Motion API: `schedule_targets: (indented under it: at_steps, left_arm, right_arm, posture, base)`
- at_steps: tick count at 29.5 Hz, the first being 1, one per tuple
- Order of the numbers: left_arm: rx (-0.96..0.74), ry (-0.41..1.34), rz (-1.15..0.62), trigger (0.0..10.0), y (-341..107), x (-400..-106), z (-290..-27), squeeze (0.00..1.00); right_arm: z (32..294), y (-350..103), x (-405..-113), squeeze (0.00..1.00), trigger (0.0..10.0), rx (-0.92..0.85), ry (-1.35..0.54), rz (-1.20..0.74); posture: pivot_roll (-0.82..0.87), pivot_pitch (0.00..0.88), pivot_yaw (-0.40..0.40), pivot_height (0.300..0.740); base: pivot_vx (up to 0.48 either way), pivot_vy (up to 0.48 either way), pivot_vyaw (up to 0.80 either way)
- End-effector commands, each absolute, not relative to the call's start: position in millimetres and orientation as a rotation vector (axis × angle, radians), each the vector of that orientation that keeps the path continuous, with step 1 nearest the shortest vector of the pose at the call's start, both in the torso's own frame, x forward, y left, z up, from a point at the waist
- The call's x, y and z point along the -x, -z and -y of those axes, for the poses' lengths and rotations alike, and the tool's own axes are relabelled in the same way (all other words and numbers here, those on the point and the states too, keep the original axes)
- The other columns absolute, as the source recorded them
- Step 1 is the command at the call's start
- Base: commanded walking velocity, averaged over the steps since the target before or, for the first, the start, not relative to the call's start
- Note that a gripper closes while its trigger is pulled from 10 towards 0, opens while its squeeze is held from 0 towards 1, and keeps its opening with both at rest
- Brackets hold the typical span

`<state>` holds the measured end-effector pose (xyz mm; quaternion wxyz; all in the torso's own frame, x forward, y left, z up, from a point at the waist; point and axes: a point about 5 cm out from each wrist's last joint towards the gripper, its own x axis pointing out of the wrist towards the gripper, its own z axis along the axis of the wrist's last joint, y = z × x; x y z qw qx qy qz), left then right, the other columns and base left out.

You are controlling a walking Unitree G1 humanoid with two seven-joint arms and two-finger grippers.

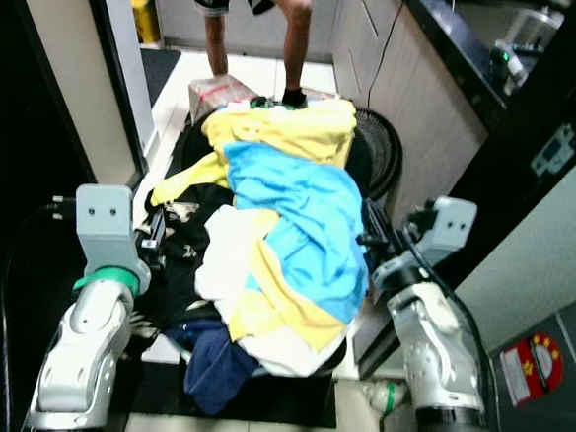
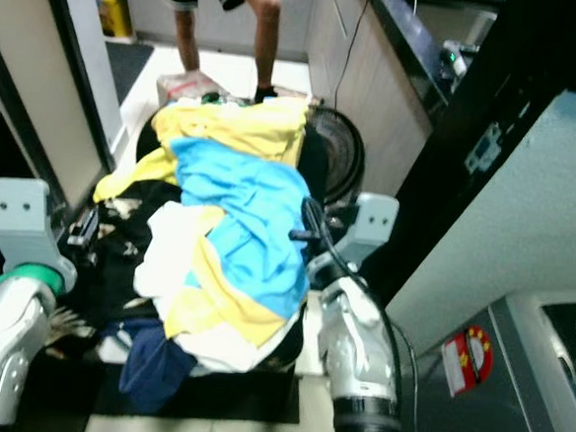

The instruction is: Clothes washing

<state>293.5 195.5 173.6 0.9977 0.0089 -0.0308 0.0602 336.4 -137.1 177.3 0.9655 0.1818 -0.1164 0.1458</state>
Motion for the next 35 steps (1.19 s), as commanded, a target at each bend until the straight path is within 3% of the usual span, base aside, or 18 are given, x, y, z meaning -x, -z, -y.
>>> schedule_targets:
  at_steps: [1, 3, 4, 12, 29, 30, 35]
  left_arm:
    - [-0.015, -0.128, 0.046, 10.0, -169.3, -291.8, -196.9, 0.00]
    - [-0.015, -0.128, 0.046, 10.0, -169.3, -291.8, -196.9, 0.00]
    - [-0.020, -0.129, 0.049, 10.0, -169.6, -291.5, -197.4, 0.00]
    - [-0.046, -0.075, 0.024, 10.0, -164.7, -286.4, -193.4, 0.00]
    - [-0.047, -0.042, 0.019, 10.0, -163.6, -287.9, -189.4, 0.00]
    - [-0.048, -0.039, 0.018, 10.0, -163.3, -287.9, -189.0, 0.00]
    - [-0.052, -0.029, 0.018, 10.0, -163.3, -287.9, -188.5, 0.00]
  right_arm:
    - [134.7, -177.4, -339.4, 0.50, 10.0, -0.381, -0.322, 0.226]
    - [134.7, -177.4, -339.4, 0.50, 10.0, -0.381, -0.322, 0.226]
    - [133.0, -178.4, -341.5, 1.00, 10.0, -0.372, -0.342, 0.227]
    - [116.2, -152.0, -333.9, 1.00, 10.0, -0.202, -0.519, 0.070]
    - [108.4, -123.1, -322.3, 1.00, 10.0, -0.168, -0.581, -0.027]
    - [105.9, -119.7, -319.9, 0.02, 10.0, -0.156, -0.602, -0.040]
    - [95.2, -110.3, -308.9, 0.00, 10.0, -0.143, -0.706, -0.065]
  posture:
    - [0.13, 0.050, 0.004, 0.740]
    - [0.13, 0.050, 0.004, 0.740]
    - [0.13, 0.050, 0.003, 0.740]
    - [0.14, 0.055, -0.007, 0.740]
    - [0.13, 0.046, 0.005, 0.740]
    - [0.13, 0.041, 0.009, 0.740]
    - [0.14, 0.039, 0.011, 0.740]
  base:
    - [0.000, 0.000, 0.00]
    - [0.000, 0.000, 0.00]
    - [0.000, 0.000, 0.00]
    - [0.000, 0.000, 0.00]
    - [0.000, 0.000, 0.00]
    - [0.000, 0.000, 0.00]
    - [0.000, 0.000, 0.00]
